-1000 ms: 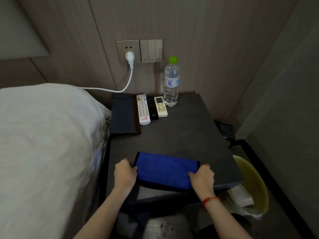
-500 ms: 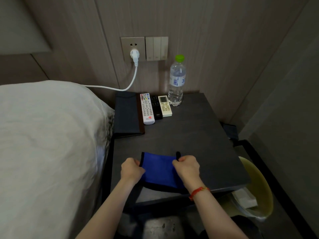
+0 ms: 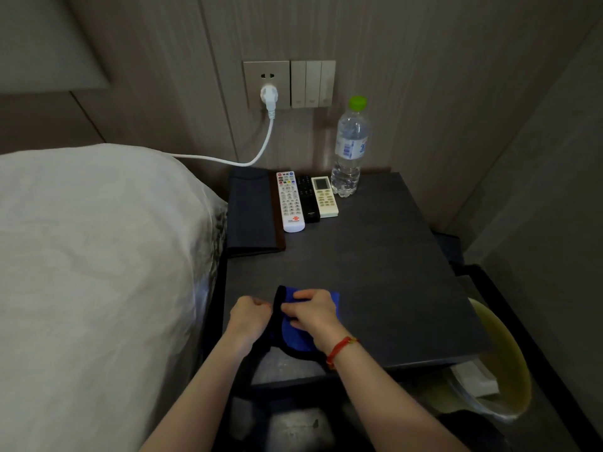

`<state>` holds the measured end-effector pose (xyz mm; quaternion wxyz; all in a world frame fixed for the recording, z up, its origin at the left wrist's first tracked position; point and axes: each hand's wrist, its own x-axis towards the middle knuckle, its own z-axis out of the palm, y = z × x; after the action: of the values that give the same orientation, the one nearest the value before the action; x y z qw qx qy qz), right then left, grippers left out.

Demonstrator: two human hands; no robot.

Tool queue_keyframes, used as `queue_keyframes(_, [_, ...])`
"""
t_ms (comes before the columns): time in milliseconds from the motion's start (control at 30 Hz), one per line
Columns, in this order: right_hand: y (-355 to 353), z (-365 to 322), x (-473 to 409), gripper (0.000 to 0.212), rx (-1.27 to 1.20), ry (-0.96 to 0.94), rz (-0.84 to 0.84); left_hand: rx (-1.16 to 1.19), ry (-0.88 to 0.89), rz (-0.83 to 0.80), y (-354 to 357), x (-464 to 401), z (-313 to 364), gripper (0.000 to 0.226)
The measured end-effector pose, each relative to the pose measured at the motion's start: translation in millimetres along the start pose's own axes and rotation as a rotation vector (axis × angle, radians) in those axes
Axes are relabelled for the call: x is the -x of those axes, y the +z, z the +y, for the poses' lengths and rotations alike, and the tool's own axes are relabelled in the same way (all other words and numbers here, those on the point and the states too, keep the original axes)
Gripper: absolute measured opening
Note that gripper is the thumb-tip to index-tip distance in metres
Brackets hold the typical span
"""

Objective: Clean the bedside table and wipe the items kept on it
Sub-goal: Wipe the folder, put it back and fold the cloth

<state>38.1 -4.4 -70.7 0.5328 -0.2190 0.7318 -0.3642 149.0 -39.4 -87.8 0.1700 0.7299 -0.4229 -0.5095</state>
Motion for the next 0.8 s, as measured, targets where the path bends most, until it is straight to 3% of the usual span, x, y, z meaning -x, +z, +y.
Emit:
queue_keyframes(133, [-17.1, 1.8, 2.8, 0.027, 0.028, 0.002, 0.115, -0.071, 0.052, -0.024, 0.9, 8.5, 4.8, 0.012])
queue_keyframes(233, [-41.9, 3.5, 14.1, 0.021, 0.267, -0.072, 0.346, -0.139, 0.07, -0.036, 1.3, 13.8, 4.7, 0.019])
queue_keyframes(300, [-53.6, 7.0, 23.3, 0.022, 0.422, -0.101, 0.405, -0.139, 0.088, -0.023, 3.3, 17.5, 5.0, 0.015])
queue_keyframes(367, [-58.0, 11.6, 27.2, 0.024, 0.531, -0.093, 0.376, -0.146, 0.086, 0.004, 6.8, 20.1, 6.8, 0.01])
queue_keyframes(567, [-55.5, 18.9, 22.5, 0.026, 0.555, -0.049, 0.244, -0.125, 0.01, 0.024, 13.1, 20.5, 14.2, 0.029])
queue_keyframes(667, [-55.9, 18.8, 17.8, 0.019, 0.498, -0.043, 0.213, -0.088, -0.004, 0.014, 13.0, 23.3, 19.7, 0.01])
queue_keyframes(733, [-61.0, 16.9, 14.7, 0.027, 0.426, -0.084, 0.196, -0.074, -0.022, -0.007, 14.4, 23.9, 24.4, 0.037])
queue_keyframes(800, [-68.3, 12.5, 12.3, 0.018, 0.369, -0.154, 0.205, -0.065, -0.011, -0.034, 16.7, 25.2, 32.9, 0.038])
